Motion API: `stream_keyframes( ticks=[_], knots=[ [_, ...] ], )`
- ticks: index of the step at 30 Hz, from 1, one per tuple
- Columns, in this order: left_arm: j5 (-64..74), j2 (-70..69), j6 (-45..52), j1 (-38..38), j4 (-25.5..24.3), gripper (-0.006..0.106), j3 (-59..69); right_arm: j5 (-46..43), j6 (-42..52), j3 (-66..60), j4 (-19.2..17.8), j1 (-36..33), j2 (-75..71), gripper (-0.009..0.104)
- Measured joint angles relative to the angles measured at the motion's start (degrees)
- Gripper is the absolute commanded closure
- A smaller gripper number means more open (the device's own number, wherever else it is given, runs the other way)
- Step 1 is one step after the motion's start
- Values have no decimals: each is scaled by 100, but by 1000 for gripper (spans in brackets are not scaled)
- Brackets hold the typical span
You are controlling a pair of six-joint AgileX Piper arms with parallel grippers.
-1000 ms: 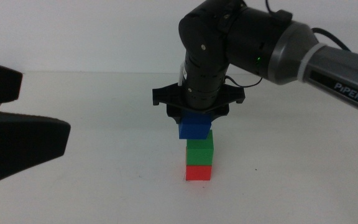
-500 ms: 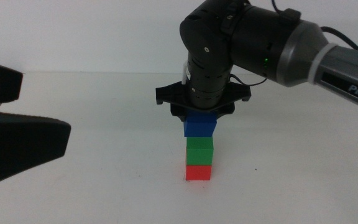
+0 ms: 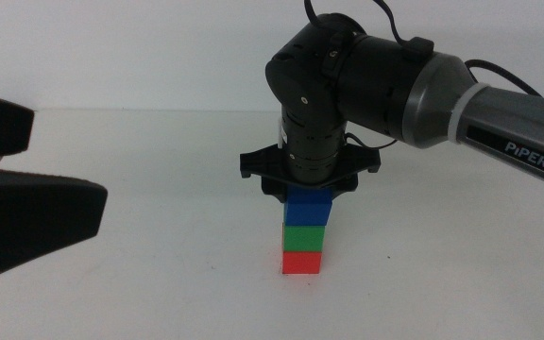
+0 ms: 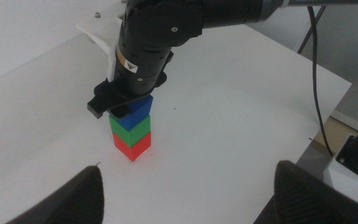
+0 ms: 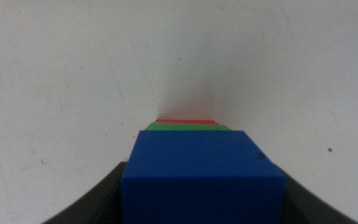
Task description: Stack red cubes first, then green, then blue cubes in a specific spot.
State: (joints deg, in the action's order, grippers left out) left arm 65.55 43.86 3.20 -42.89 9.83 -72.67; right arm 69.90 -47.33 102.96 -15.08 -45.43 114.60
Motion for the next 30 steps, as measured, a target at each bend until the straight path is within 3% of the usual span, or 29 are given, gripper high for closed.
stream_keyframes(
  ticks=[4,7,14,20,23,25,28,30],
  knots=[
    [0,0,0,0,0,7,0,0,-4,0,40,-24,12,11],
    [0,0,0,0,-11,7,0,0,10,-10,40,-24,-107,2],
    [0,0,0,0,-11,7,0,-146,535,-877,-327,148,-2189,2],
    [0,0,0,0,-11,7,0,-772,1741,-3065,-380,1469,-5101,2],
    [0,0,0,0,-11,7,0,-1518,2796,-4136,128,2575,-6302,2],
    [0,0,0,0,-11,7,0,-1982,3706,-4662,789,3344,-6941,2],
    [0,0,0,0,-11,7,0,-2454,4733,-5180,1741,4040,-7364,2],
    [0,0,0,0,-11,7,0,-2600,5046,-5355,2170,4173,-7406,2]
  ],
)
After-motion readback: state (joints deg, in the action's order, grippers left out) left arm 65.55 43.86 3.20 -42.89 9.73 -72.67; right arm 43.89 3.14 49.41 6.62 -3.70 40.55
